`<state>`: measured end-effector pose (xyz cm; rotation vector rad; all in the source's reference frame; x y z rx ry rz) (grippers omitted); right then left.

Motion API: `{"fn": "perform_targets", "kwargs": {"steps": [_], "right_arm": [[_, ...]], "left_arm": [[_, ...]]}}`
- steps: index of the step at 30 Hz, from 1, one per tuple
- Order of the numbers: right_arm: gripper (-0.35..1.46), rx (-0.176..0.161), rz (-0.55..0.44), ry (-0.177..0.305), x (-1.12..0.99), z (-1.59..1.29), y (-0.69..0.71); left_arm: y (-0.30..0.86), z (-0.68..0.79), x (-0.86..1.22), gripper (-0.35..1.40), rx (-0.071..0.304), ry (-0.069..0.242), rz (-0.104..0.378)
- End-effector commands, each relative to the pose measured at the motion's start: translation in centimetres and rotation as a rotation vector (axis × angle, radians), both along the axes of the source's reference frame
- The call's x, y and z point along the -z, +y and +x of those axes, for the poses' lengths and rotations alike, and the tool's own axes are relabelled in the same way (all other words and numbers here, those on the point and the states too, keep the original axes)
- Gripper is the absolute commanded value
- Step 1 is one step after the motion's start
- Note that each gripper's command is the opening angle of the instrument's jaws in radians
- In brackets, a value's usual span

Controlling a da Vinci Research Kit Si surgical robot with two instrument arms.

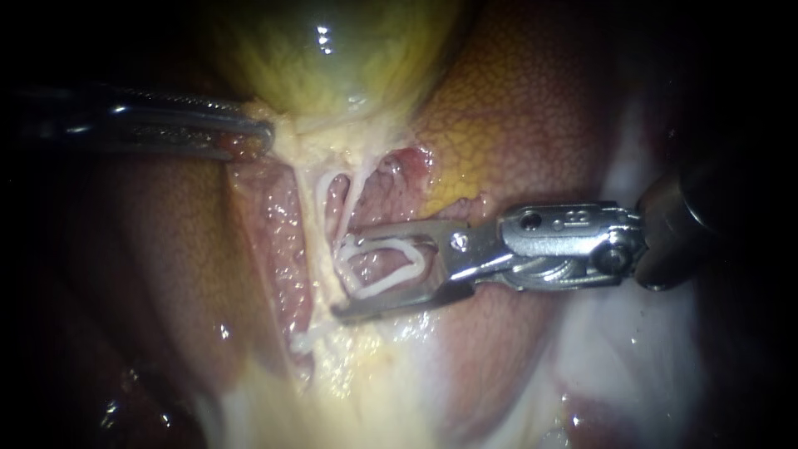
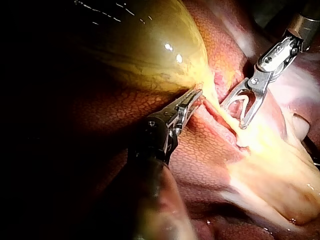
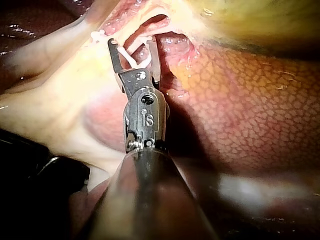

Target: Clipping second clip left tube

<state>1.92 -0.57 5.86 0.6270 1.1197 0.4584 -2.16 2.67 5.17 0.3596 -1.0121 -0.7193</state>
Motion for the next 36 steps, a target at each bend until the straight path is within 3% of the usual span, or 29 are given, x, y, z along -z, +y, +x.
{"fn": "perform_targets", "kwargs": {"steps": [1,16,25,32,36], "right_arm": [[0.46,0.001,0.0,0.0,0.01,-0.01,0.0],[0.46,0.016,0.01,0.011,0.15,-0.33,0.06],[0.48,0.018,0.023,0.025,0.38,-0.51,0.12],[0.48,0.028,0.047,0.078,0.62,-0.62,0.21],[0.49,0.054,0.052,0.141,0.69,-0.6,0.2]], "left_arm": [[0.0,0.0,0.0,-0.35,0.0,0.0,0.0],[0.0,0.0,0.0,-0.35,0.0,0.0,0.0],[0.0,0.0,0.0,-0.35,0.0,0.0,0.0],[0.0,0.0,0.0,-0.35,0.0,0.0,0.0],[0.0,0.0,0.0,-0.35,0.0,0.0,0.0]]}}
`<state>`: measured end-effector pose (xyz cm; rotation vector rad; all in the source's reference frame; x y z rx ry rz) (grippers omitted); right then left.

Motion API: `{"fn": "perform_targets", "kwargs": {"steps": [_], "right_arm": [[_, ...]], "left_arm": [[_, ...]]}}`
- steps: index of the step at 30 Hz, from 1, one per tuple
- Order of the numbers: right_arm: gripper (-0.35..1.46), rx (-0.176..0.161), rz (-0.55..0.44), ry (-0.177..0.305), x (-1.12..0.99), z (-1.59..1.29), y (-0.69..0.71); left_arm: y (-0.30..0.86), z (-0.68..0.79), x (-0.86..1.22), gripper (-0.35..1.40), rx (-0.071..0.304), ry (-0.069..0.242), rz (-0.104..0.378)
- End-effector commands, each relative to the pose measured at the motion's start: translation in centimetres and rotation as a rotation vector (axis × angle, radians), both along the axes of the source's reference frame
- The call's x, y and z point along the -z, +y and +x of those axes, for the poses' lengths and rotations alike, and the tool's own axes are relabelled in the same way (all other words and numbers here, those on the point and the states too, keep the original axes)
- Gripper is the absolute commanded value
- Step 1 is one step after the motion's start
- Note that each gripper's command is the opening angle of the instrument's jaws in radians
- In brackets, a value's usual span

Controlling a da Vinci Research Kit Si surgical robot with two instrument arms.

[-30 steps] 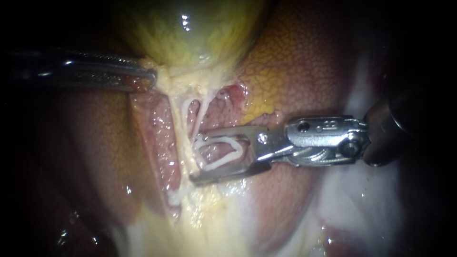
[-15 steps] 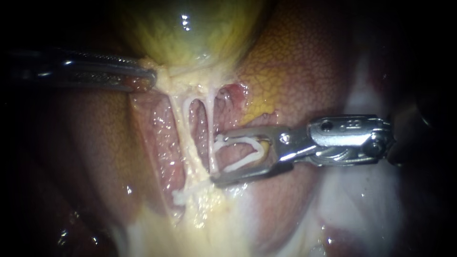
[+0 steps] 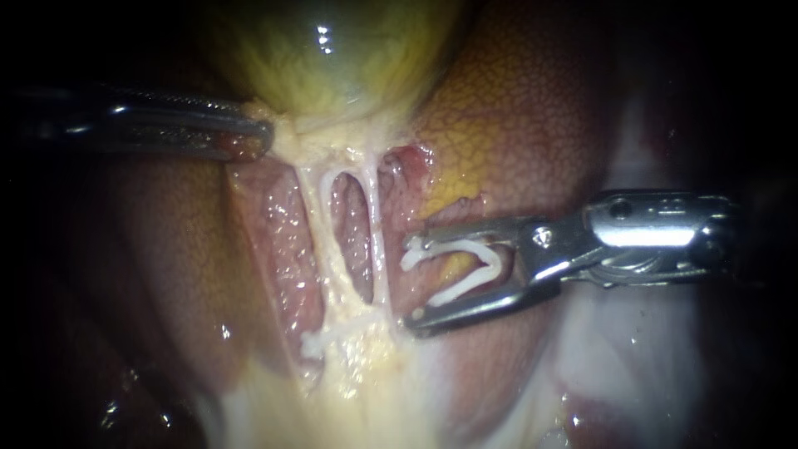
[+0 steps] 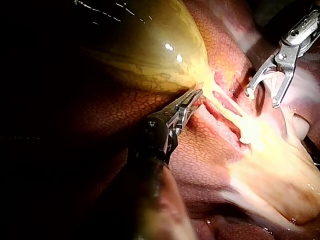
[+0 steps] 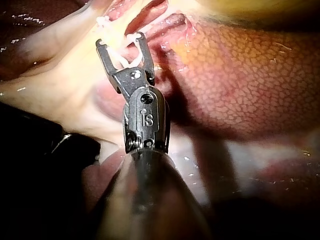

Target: Clipping second clip left tube

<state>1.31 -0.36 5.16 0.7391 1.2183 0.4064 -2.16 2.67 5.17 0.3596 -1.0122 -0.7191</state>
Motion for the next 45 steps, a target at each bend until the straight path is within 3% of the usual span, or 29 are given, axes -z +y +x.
{"fn": "perform_targets", "kwargs": {"steps": [1,8,27,45], "right_arm": [[0.49,0.002,0.006,0.014,0.0,0.02,-0.01],[0.48,0.008,0.066,0.071,0.0,0.19,-0.02],[0.49,0.003,0.091,0.053,-0.47,0.39,-0.1],[0.49,-0.002,0.086,0.044,-0.86,0.42,-0.04]], "left_arm": [[0.0,0.0,0.0,-0.35,0.0,0.0,0.0],[0.0,0.0,0.0,-0.35,0.0,0.0,0.0],[0.0,0.0,0.0,-0.35,0.0,0.0,0.0],[0.0,0.0,0.0,-0.35,0.0,0.0,0.0]]}}
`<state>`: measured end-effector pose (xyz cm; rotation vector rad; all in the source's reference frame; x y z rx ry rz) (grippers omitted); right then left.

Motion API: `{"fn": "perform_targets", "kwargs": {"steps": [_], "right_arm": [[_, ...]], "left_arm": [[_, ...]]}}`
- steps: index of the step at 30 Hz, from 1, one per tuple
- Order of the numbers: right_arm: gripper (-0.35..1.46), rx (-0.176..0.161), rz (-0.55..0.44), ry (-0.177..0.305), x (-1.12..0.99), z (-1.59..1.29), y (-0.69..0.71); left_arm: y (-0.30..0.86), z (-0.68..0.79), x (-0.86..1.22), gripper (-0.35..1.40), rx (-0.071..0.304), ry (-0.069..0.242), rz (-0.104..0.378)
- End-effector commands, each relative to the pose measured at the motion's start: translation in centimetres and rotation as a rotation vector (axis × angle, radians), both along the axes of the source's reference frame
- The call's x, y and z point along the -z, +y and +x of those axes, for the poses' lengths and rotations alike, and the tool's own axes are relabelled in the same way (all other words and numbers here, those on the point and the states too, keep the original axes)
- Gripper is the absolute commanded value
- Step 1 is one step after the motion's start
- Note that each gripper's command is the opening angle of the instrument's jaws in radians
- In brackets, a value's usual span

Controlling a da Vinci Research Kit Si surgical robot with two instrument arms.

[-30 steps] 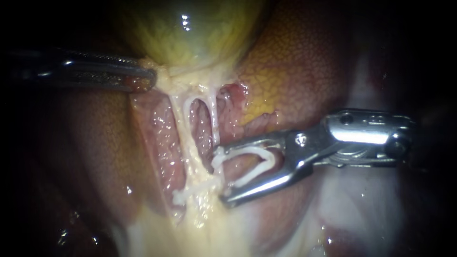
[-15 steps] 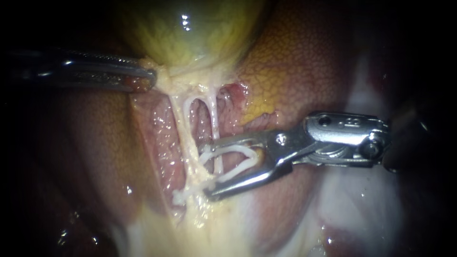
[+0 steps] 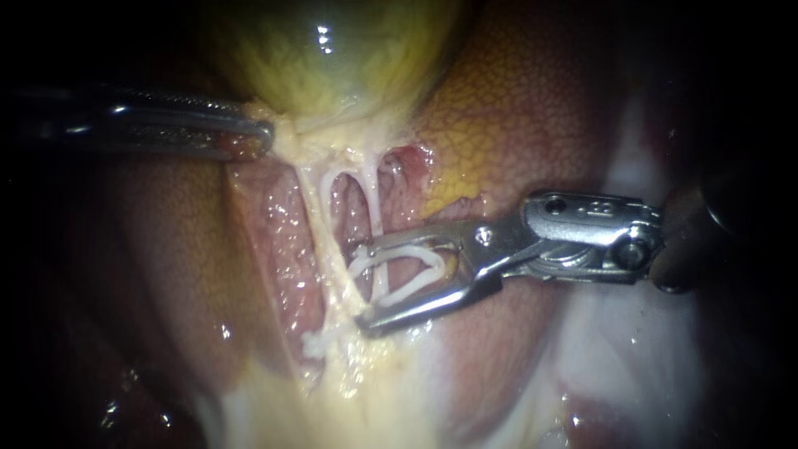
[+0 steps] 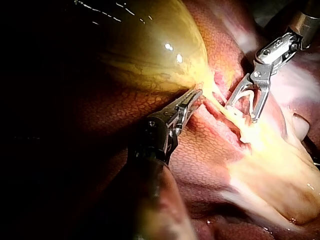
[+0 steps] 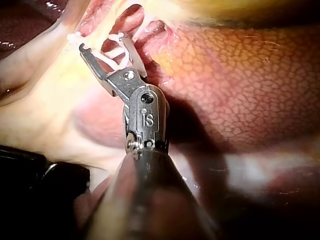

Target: Clipping second clip left tube

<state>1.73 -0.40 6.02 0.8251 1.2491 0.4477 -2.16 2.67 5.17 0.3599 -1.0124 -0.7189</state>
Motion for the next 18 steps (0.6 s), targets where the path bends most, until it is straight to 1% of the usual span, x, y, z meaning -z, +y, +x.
{"fn": "perform_targets", "kwargs": {"steps": [1,8,10,12,15,18], "right_arm": [[0.49,-0.001,-0.001,-0.001,-0.02,0.01,0.0],[0.5,-0.009,-0.004,-0.006,-0.06,0.14,0.01],[0.5,-0.009,-0.001,0.004,-0.05,0.17,0.01],[0.5,-0.01,0.003,0.021,-0.05,0.21,0.0],[0.49,-0.001,0.006,0.049,-0.03,0.26,-0.02],[0.49,0.011,0.012,0.096,-0.01,0.32,-0.03]], "left_arm": [[0.0,0.0,0.0,-0.35,0.0,0.0,0.0],[0.0,-0.01,-0.01,-0.35,0.001,0.001,-0.001],[-0.01,-0.01,-0.01,-0.35,0.001,0.001,-0.001],[-0.01,-0.02,-0.01,-0.35,0.001,0.001,-0.001],[-0.01,-0.02,-0.01,-0.35,0.001,0.001,-0.001],[-0.01,-0.02,-0.01,-0.35,0.001,0.001,-0.001]]}}
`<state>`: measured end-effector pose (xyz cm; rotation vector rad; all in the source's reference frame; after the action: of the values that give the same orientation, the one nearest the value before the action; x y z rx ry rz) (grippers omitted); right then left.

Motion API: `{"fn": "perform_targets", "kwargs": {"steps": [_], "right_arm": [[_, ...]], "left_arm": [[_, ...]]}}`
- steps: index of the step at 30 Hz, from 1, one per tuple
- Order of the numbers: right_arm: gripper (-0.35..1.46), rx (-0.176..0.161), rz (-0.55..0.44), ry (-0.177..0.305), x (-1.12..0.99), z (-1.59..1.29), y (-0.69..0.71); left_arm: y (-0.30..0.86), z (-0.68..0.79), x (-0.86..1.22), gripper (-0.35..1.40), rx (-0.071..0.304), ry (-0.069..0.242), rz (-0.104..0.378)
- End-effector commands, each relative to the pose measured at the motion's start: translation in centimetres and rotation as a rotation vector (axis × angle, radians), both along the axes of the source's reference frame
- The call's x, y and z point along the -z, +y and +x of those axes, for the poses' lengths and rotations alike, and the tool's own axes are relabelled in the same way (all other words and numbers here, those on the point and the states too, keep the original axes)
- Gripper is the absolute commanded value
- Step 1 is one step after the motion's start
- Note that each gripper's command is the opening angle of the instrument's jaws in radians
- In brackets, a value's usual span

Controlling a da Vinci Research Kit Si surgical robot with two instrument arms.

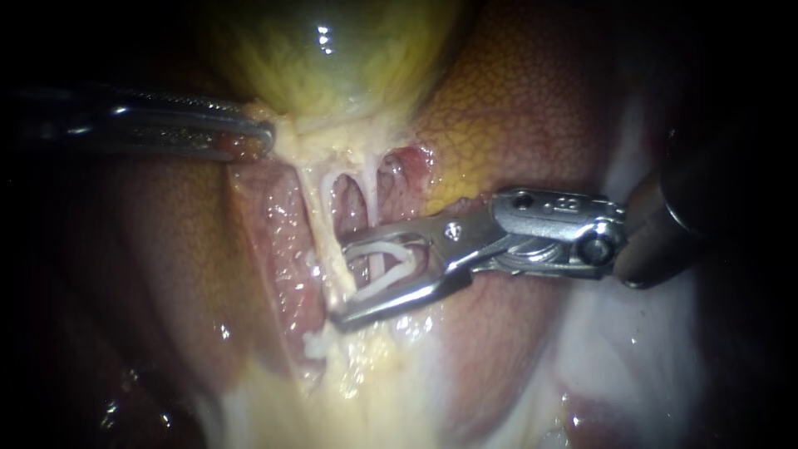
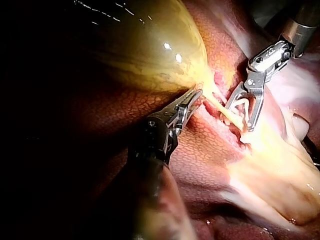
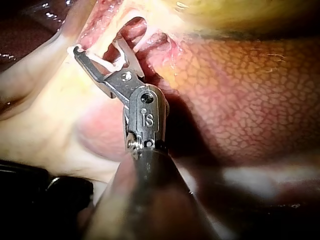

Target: Clipping second clip left tube

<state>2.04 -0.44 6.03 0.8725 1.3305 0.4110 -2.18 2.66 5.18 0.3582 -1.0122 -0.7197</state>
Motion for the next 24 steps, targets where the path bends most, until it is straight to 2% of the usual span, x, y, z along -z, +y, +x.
{"fn": "perform_targets", "kwargs": {"steps": [1,8,11,14,19,24], "right_arm": [[0.48,0.003,0.001,0.013,0.01,0.02,0.0],[0.45,0.038,0.026,0.122,0.09,0.11,-0.04],[0.43,0.052,0.024,0.184,0.15,0.16,-0.04],[0.43,0.079,-0.002,0.231,0.21,0.19,-0.05],[0.42,0.124,-0.057,0.292,0.3,0.21,-0.1],[0.38,0.154,-0.079,0.329,0.38,0.22,-0.14]], "left_arm": [[0.0,0.0,0.0,-0.35,0.0,0.0,0.0],[0.0,-0.01,0.0,-0.35,0.0,0.0,0.0],[0.0,-0.01,-0.01,-0.35,0.001,0.001,0.0],[0.0,-0.02,-0.01,-0.35,0.001,0.001,-0.001],[0.0,-0.02,-0.02,-0.35,0.001,0.001,-0.001],[0.0,-0.02,-0.02,-0.35,0.001,0.001,-0.001]]}}
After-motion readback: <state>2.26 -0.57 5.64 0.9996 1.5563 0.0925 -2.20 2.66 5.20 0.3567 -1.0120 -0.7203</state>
